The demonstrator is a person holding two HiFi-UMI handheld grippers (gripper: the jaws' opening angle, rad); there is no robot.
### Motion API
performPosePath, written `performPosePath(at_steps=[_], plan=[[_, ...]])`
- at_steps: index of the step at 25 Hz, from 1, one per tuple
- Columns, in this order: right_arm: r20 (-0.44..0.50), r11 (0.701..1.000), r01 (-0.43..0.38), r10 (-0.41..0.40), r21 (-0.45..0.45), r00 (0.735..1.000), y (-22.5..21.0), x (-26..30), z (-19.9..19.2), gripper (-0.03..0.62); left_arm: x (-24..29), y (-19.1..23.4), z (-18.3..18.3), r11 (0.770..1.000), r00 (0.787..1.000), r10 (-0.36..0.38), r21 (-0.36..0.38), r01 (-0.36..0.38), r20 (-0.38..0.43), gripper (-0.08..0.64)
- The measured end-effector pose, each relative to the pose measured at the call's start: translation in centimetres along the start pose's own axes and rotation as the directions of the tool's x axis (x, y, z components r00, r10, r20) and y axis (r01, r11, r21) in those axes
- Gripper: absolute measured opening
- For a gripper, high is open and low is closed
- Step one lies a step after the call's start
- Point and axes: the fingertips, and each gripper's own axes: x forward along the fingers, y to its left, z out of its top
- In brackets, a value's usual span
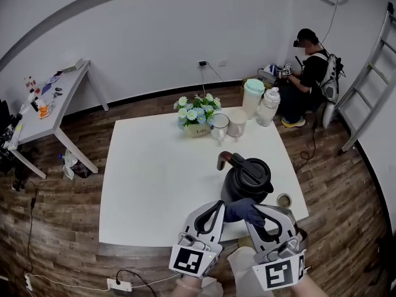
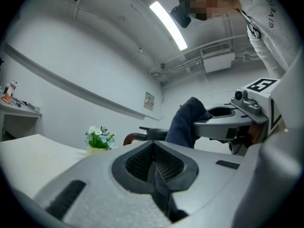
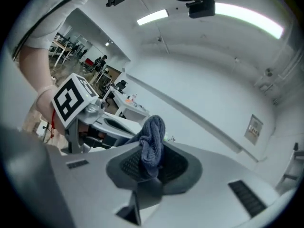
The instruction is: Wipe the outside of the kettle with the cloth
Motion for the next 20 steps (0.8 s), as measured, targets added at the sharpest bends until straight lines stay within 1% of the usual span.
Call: performPosePath(at_steps=[2,3,4,5,6,8,10,12,14,18,20], plan=[[0.032,0.996,0.070,-0.069,-0.056,0.997,-2.3,-1.1,0.5,0.055,0.7,-1.2,1.4,0.999,0.999,-0.026,0.037,0.025,0.025,0.006],[0.035,0.989,0.096,-0.093,-0.110,0.995,-3.1,-1.4,0.3,0.055,0.9,-1.7,1.7,0.998,0.999,-0.034,0.049,0.032,0.031,0.006],[0.033,0.979,0.109,-0.105,-0.173,0.994,-3.4,-1.6,-0.2,0.055,1.0,-2.1,1.9,0.998,0.999,-0.034,0.049,0.032,0.035,0.006],[0.028,0.967,0.104,-0.100,-0.233,0.995,-3.3,-1.7,-0.9,0.055,1.0,-2.4,1.7,0.999,0.999,-0.026,0.042,0.024,0.035,0.006],[0.021,0.955,0.083,-0.081,-0.285,0.997,-2.8,-1.6,-1.9,0.055,0.8,-2.5,1.3,0.999,0.999,-0.010,0.033,0.009,0.032,0.006],[0.006,0.933,0.013,-0.011,-0.359,1.000,-1.3,-1.3,-4.0,0.055,0.4,-2.5,0.0,0.999,0.999,0.033,0.020,-0.034,0.023,0.008],[-0.009,0.907,-0.072,0.075,-0.414,0.997,0.6,-1.2,-6.2,0.055,0.2,-2.6,-1.3,0.997,0.997,0.079,0.014,-0.079,0.012,0.006],[-0.026,0.879,-0.144,0.148,-0.455,0.989,2.3,-1.2,-8.4,0.055,0.3,-2.8,-2.5,0.992,0.992,0.123,0.018,-0.123,0.004,0.006],[-0.034,0.866,-0.200,0.207,-0.458,0.978,3.4,-0.7,-10.6,0.055,0.5,-2.9,-3.6,0.986,0.986,0.166,0.018,-0.166,-0.006,0.008],[-0.038,0.861,-0.281,0.293,-0.424,0.955,5.0,-0.4,-14.2,0.055,0.3,-3.6,-5.8,0.969,0.969,0.245,0.015,-0.245,-0.033,0.006],[-0.037,0.845,-0.320,0.338,-0.428,0.941,5.3,-0.1,-15.4,0.055,0.5,-4.0,-6.8,0.961,0.960,0.278,0.012,-0.278,-0.037,0.006]])
